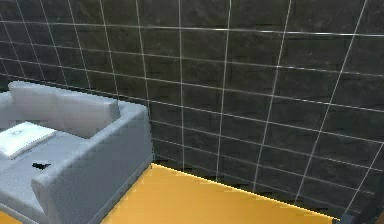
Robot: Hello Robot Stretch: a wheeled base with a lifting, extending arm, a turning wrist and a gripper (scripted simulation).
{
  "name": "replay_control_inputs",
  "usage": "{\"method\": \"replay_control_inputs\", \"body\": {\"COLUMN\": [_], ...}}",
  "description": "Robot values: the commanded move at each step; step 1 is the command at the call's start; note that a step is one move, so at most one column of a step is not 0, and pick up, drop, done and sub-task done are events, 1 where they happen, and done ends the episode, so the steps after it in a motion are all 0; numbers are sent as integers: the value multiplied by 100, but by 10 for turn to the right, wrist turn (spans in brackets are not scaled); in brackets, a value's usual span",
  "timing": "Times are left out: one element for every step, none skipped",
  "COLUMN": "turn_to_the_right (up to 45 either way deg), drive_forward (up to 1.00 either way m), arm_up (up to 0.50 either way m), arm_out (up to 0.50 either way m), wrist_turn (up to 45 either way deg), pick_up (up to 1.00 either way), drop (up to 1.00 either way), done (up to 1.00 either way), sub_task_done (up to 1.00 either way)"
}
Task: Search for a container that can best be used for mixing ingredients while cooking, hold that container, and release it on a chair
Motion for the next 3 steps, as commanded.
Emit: {"method": "replay_control_inputs", "body": {"turn_to_the_right": [0, 0, 0], "drive_forward": [0, 0, 0], "arm_up": [0, 0, 0], "arm_out": [-12, 12, 0], "wrist_turn": [0, 0, 450], "pick_up": [0, 0, 0], "drop": [0, 0, 0], "done": [0, 0, 0], "sub_task_done": [0, 0, 0]}}
